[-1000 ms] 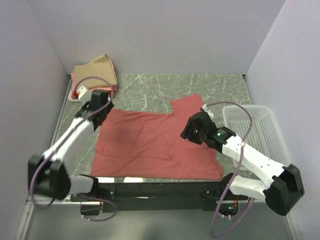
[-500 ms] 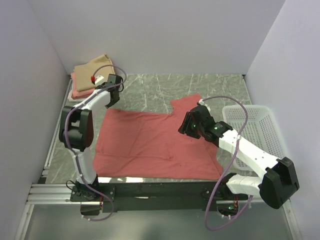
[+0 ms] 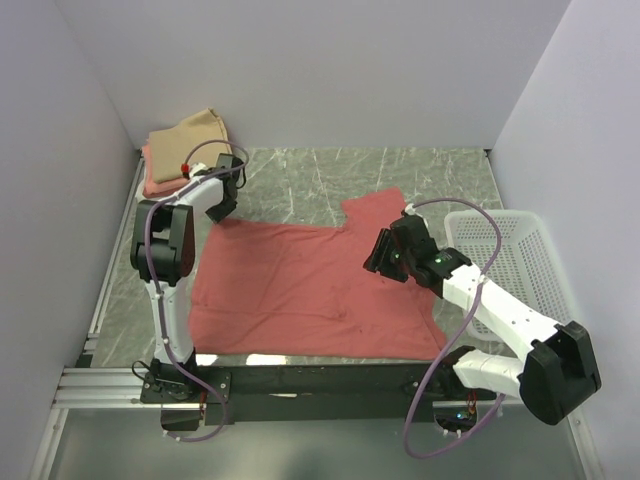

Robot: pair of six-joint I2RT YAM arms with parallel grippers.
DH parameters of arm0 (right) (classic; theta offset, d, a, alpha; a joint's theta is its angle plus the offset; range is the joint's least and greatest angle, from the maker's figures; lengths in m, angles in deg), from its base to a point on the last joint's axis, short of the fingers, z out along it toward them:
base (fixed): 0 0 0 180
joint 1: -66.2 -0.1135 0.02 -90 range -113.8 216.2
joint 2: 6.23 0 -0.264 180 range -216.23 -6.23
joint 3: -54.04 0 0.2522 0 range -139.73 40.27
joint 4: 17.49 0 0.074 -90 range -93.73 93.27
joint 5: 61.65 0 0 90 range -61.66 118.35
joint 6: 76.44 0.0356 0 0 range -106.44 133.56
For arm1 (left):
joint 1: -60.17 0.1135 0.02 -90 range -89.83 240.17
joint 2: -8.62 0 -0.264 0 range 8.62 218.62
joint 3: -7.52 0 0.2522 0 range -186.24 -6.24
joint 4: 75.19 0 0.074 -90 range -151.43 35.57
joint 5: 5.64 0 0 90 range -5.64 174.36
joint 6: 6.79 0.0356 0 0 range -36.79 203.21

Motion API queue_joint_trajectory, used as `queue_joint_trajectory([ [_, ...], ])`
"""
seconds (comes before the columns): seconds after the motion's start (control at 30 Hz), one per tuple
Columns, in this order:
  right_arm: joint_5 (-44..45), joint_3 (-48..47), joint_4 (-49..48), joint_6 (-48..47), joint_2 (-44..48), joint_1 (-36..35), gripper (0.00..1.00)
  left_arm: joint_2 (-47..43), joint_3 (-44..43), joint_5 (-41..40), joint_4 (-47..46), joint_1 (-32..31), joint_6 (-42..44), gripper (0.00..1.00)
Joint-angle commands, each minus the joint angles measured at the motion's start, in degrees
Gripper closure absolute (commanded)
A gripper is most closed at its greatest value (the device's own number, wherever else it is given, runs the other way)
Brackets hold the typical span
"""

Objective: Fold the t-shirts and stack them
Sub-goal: Fold the tshirt

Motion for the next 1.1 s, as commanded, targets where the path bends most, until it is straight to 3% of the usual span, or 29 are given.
queue_joint_trajectory([
  [0.0,-0.5,0.7,-2.0,-1.1,1.7,0.7,0.44,1.1,-2.3,1.0,0.5,0.5,-1.3,0.67],
  [0.3,-0.6,-1.5,-2.4,-2.6,-2.7,3.6,0.44,0.5,0.0,4.4,-2.0,3.2,0.2,0.99],
  [0.47,0.2,-6.4,-3.1,-3.3,-7.4,5.0,0.44,-2.0,2.1,4.8,-3.7,5.9,1.4,0.99],
  [0.73,2.7,-20.0,-4.6,-5.7,-23.8,9.2,0.44,-2.5,2.1,5.1,-4.0,7.4,3.6,0.99],
  [1.07,5.4,-48.4,3.2,-9.1,-46.3,17.1,0.44,-3.1,2.8,8.2,-5.2,8.8,3.9,0.99],
])
